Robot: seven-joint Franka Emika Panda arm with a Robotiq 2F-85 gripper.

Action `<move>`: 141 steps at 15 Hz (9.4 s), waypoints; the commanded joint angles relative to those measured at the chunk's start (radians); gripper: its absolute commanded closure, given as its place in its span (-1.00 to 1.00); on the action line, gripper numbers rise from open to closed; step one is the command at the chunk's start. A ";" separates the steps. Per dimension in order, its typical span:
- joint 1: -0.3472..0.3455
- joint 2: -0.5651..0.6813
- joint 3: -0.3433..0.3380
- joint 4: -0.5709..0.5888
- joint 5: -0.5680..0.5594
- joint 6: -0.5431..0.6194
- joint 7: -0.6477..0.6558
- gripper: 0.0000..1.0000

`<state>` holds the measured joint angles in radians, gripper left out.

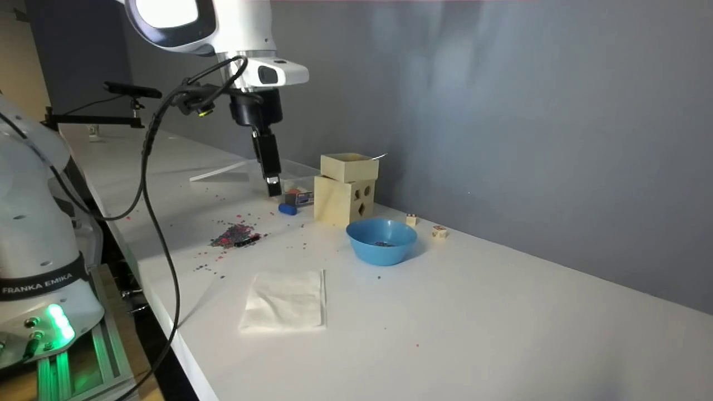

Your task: Use the white napkin to wipe the cereal on the counter to the left.

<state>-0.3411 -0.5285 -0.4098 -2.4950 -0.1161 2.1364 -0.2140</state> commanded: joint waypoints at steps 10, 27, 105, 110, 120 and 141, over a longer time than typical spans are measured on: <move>0.015 0.318 -0.054 0.066 0.095 0.123 -0.015 -1.00; -0.013 0.493 -0.003 -0.008 0.153 0.324 -0.019 -1.00; 0.001 0.595 0.062 -0.032 0.026 0.465 0.067 0.48; 0.000 0.577 0.056 -0.047 -0.028 0.500 0.045 -0.18; 0.003 0.590 0.055 -0.021 -0.175 0.492 0.057 -0.98; -0.038 0.411 -0.087 -0.130 0.068 0.454 -0.155 -1.00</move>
<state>-0.4141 -0.1819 -0.4560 -2.6408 -0.2044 2.5390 -0.2307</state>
